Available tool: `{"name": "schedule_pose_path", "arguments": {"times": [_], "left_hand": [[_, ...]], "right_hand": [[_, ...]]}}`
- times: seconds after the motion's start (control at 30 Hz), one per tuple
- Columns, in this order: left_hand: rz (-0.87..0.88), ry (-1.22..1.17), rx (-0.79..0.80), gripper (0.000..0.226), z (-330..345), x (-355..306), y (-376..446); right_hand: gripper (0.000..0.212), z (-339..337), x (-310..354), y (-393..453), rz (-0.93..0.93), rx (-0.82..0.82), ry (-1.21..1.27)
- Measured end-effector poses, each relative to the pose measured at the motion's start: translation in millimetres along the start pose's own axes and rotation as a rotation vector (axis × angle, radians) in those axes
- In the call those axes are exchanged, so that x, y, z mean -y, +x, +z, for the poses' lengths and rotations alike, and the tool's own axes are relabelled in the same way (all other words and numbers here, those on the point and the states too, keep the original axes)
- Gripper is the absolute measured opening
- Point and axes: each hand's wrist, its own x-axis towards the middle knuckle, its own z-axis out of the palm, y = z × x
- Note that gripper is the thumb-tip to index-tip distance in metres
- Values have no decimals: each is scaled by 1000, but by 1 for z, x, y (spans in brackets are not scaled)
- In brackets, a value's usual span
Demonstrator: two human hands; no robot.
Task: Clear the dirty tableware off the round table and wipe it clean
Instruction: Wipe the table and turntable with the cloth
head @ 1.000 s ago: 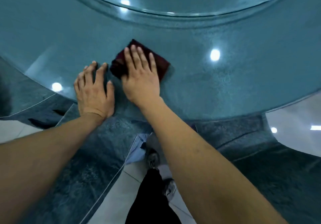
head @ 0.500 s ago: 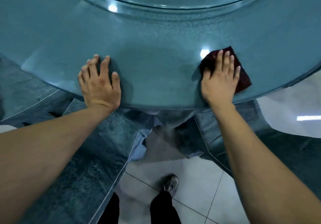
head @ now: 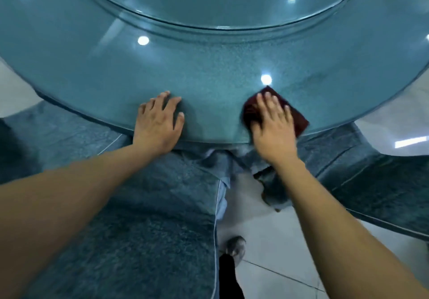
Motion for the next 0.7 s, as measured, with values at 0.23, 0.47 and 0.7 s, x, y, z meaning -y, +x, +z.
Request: {"name": "schedule_pose_path", "arguments": {"times": [0.23, 0.47, 0.7], "left_hand": [[-98, 66, -42, 54, 3, 45, -11], [-22, 35, -5, 62, -15, 62, 3], [76, 102, -50, 53, -52, 145, 51]], "right_hand": [[75, 1, -12, 32, 479, -132, 35], [70, 41, 207, 27, -161, -19, 103], [75, 25, 107, 95, -18, -6, 40]]}}
